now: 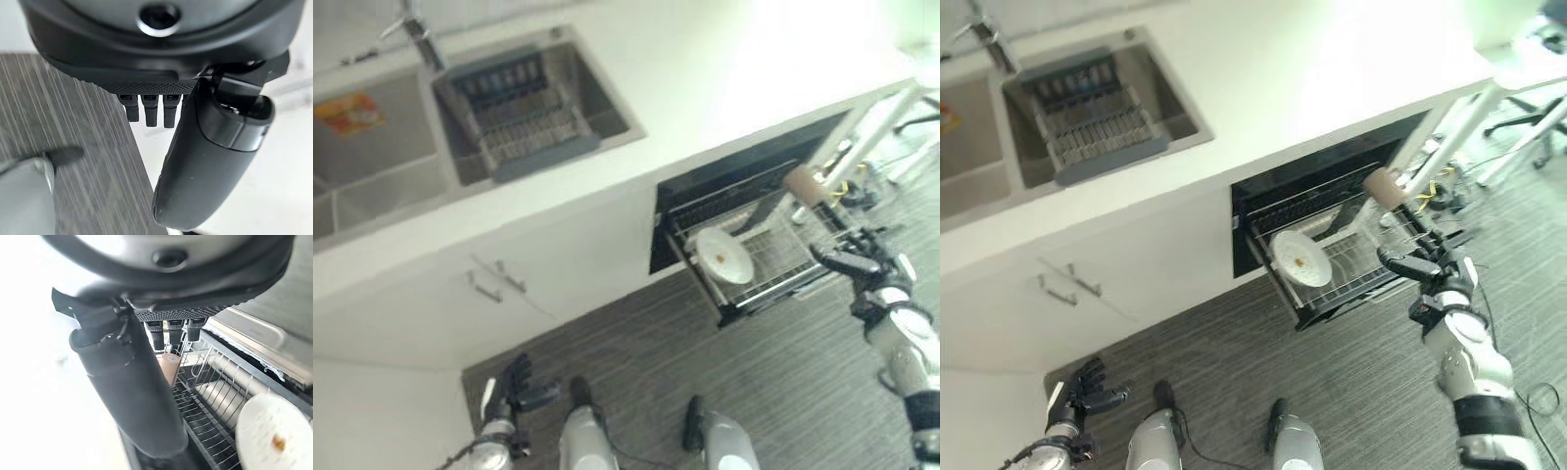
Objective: Place the dishes in the dishwasher.
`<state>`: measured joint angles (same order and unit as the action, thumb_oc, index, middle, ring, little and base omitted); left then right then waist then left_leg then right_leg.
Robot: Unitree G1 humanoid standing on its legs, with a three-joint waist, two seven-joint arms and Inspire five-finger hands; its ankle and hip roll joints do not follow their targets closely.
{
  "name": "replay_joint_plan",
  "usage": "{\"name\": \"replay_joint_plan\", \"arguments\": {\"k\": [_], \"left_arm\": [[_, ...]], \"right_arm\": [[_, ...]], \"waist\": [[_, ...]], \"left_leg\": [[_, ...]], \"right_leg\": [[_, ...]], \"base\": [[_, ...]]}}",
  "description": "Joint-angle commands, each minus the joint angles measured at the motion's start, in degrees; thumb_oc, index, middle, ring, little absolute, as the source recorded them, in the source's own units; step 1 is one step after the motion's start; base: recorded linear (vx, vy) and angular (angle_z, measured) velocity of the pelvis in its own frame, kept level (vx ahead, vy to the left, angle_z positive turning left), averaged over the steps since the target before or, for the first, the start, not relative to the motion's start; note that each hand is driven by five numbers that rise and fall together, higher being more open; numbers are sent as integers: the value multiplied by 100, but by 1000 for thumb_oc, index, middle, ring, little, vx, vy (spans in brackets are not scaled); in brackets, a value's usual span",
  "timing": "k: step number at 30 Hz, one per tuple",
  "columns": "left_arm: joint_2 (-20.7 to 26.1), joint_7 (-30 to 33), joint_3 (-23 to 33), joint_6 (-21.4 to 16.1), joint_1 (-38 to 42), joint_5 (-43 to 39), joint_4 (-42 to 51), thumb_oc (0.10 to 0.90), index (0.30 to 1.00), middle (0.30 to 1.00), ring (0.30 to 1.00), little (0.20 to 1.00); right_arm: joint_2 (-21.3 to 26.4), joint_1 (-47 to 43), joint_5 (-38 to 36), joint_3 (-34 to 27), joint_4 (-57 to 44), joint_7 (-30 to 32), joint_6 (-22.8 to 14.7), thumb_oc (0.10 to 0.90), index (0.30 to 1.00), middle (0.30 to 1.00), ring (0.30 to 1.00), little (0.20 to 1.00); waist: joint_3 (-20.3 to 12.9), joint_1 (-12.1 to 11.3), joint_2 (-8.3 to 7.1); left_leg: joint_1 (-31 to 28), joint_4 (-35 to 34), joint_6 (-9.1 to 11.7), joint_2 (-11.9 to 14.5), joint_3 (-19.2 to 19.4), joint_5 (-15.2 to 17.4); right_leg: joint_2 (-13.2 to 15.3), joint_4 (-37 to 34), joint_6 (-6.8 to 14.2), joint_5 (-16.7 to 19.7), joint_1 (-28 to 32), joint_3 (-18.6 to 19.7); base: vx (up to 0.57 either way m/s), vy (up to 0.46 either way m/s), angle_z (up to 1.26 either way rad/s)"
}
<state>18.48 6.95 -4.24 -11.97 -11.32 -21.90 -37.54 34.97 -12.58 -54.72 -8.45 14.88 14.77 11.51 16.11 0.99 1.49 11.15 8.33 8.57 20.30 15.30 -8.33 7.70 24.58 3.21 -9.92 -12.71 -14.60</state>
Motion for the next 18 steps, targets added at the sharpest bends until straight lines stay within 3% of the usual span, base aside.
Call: {"name": "replay_joint_plan", "arguments": {"k": [1,2,3,4,6,7,11,14,15,16,18], "left_arm": [[185,88,-183,-568,-21,254,46,800,900,900,900,900],[34,109,-201,-571,-102,269,-77,800,900,900,900,900],[7,130,-196,-580,-121,265,-80,800,900,900,900,900],[-150,154,-188,-633,-247,401,-138,800,900,900,900,900],[-231,184,-284,-774,-288,547,-243,800,900,900,900,900],[-292,199,-332,-846,-296,564,-325,800,900,900,900,900],[-369,105,-400,-980,-165,697,-660,800,900,900,900,900],[-245,-54,-292,-1005,-37,850,-772,800,900,900,900,900],[-188,-78,-248,-992,-14,911,-754,800,900,900,900,900],[-20,-34,-241,-999,60,1035,-723,800,900,900,900,900],[145,27,-318,-1000,170,891,-802,800,900,900,900,900]], "right_arm": [[-50,-482,-1222,-391,-793,-127,-372,800,900,900,900,900],[-388,-251,-1671,-371,-1270,-308,-395,800,900,900,900,900],[-448,-226,-1677,-352,-1337,-319,-423,800,900,900,900,900],[-824,-35,-1591,-228,-1663,-490,-775,800,900,900,900,900],[-974,121,-994,-161,-1800,-391,-1223,800,900,900,900,900],[-1041,178,-932,-144,-1849,-391,-1248,800,900,900,900,900],[-1369,403,-815,-52,-1874,-1057,-1538,800,900,900,900,900],[-1585,607,-511,-187,-1815,-963,-1872,800,900,900,900,900],[-1661,610,-314,-207,-1730,-853,-2060,800,900,900,900,900],[-1738,473,-422,-380,-1353,-750,-2353,800,900,900,900,900],[-1691,315,-527,-470,-1086,-650,-2463,800,900,900,900,900]], "waist": [[-123,-174,-193],[-143,-206,-195],[-143,-225,-189],[-143,-349,-137],[-118,-463,-115],[-109,-526,-114],[-272,-579,-178],[-346,-576,-321],[-328,-584,-346],[-70,-390,-164],[0,-385,-148]], "left_leg": [[-154,886,384,145,-328,660],[-117,886,142,-460,-589,1120],[-47,886,108,-537,-648,1105],[307,886,28,-817,-855,1038],[565,886,27,-925,-936,859],[642,886,6,-1013,-1038,779],[531,886,-234,-1225,-1022,1096],[460,886,-428,-1379,-983,1191],[378,886,-475,-1421,-984,1217],[-27,886,-529,-1345,-1199,1365],[-108,886,-502,-1288,-1220,1415]], "right_leg": [[162,-739,263,258,323,24],[83,-739,267,176,430,322],[58,-739,260,201,415,373],[-108,-739,232,133,547,560],[-215,-739,187,33,736,604],[-262,-739,157,-22,825,647],[-118,-739,257,-180,1114,627],[-35,-739,368,-175,1447,533],[3,-739,462,223,1550,275],[28,-445,689,1249,1172,175],[231,-739,639,1240,1077,108]], "base": [[309,1,-18],[243,39,-19],[388,92,-57],[264,84,-71],[267,120,-64],[196,164,-43],[162,246,-73],[187,146,-33],[191,111,-1],[145,48,-5],[38,-131,-7]]}}
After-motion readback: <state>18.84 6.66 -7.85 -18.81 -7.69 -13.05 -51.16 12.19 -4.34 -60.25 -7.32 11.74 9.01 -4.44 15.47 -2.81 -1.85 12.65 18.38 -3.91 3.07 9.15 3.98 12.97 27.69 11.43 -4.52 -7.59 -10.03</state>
